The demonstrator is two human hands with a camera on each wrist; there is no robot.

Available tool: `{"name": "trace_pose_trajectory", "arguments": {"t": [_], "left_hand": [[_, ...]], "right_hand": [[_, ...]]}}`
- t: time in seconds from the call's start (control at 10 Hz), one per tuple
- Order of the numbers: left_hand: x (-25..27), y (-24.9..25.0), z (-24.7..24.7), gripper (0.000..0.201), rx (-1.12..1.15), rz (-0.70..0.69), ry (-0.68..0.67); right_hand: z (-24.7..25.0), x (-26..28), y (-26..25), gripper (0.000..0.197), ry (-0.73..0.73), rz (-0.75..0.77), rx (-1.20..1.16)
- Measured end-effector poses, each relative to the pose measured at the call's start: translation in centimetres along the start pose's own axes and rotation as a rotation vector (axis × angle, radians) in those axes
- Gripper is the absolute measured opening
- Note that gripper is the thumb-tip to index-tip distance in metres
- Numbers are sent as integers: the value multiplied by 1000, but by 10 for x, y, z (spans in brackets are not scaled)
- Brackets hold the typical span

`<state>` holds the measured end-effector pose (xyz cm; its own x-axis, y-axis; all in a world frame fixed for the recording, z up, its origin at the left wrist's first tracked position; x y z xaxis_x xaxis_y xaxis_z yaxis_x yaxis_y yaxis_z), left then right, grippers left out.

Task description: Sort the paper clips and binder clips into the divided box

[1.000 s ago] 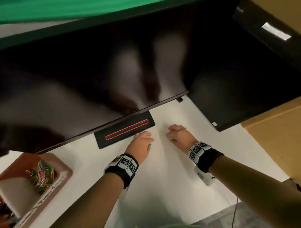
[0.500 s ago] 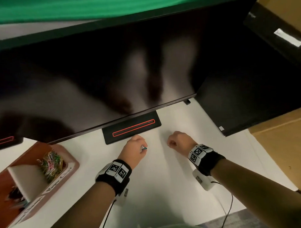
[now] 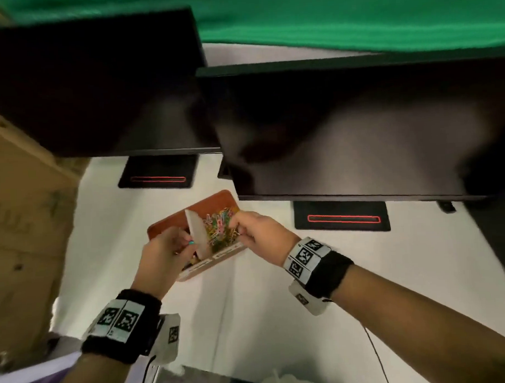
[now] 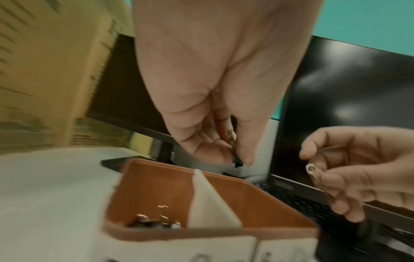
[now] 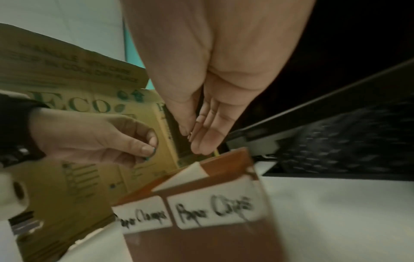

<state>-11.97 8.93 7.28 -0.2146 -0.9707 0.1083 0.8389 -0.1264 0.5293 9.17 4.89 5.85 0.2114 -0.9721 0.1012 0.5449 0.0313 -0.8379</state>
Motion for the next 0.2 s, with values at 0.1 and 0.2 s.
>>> {"name": "trace_pose_trajectory", "arguments": {"t": [0.1,0.2], "left_hand": [[-2,-33,17,10,71,94,36],[-6,-41,22,14,125,143,-10]], "right_hand": [[-38,-41,-40,24,-34,42,-11],[-67,-65,-64,38,-43,6,-47]]}}
Point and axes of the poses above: each hand's wrist, its own x-axis away from the middle knuckle, its own z-axis out of the back of the hand, y = z × x, the point moved 1 cm from there along -x, towards the middle knuckle, and after that the axes turned 7 degrees about -x, right-handed, at the moved point
